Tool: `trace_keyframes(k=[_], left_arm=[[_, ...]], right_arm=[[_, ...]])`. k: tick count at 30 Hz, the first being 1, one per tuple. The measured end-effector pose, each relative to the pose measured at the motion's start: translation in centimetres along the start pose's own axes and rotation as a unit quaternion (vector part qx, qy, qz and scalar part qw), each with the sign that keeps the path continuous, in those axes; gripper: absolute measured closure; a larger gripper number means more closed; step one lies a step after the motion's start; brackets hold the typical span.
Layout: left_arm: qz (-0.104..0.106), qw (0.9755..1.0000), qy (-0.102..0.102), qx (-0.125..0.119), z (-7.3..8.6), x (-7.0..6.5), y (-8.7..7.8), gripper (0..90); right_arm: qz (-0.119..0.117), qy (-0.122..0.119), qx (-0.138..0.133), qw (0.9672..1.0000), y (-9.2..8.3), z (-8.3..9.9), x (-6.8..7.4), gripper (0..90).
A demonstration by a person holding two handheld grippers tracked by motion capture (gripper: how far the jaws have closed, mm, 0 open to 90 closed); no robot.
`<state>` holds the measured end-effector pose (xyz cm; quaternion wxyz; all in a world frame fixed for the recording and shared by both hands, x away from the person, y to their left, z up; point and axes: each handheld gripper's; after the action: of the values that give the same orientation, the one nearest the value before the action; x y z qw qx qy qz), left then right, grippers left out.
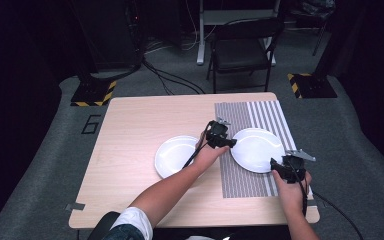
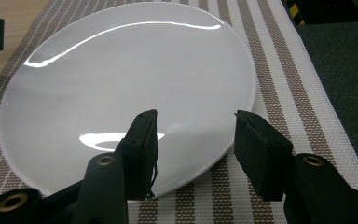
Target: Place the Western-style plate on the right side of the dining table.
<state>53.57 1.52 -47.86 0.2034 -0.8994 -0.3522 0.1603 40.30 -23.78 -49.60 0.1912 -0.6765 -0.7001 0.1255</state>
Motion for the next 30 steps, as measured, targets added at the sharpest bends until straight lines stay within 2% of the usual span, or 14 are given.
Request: trace_keyframes(k=[7,13,19,26,30], left_arm=[[-0.017,0.9998,-0.002,-0.011,0.2,1.6,-2.1,48.2],[-0.03,0.9993,-0.012,-0.018,0.8,2.8,-3.9,48.2],[-0.049,0.9982,-0.022,-0.028,1.3,4.2,-5.7,48.2],[-0.065,0.9972,-0.018,-0.033,1.9,5.4,-8.2,48.2],[-0.078,0.9961,-0.019,-0.036,2.4,6.2,-9.6,48.1]], right_arm=[[-0.03,-0.012,-0.01,0.9994,-0.7,-0.4,1.3,49.6],[-0.056,-0.017,-0.013,0.9982,-0.8,-1.0,2.3,49.5],[-0.071,-0.025,-0.011,0.9971,-0.6,-1.3,3.2,49.4],[-0.091,-0.037,-0.009,0.9951,-0.5,-1.5,4.6,49.3],[-0.104,-0.051,-0.007,0.9932,-0.4,-1.6,5.6,49.2]])
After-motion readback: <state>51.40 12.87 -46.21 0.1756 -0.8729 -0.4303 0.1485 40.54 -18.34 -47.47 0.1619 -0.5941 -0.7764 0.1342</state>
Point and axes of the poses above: each handheld gripper's, and its own axes: y roughly forward along the jaws, z roughly out of its underside, x roughly to its left, and after that the axes turned 13 degrees about -x, right-handed
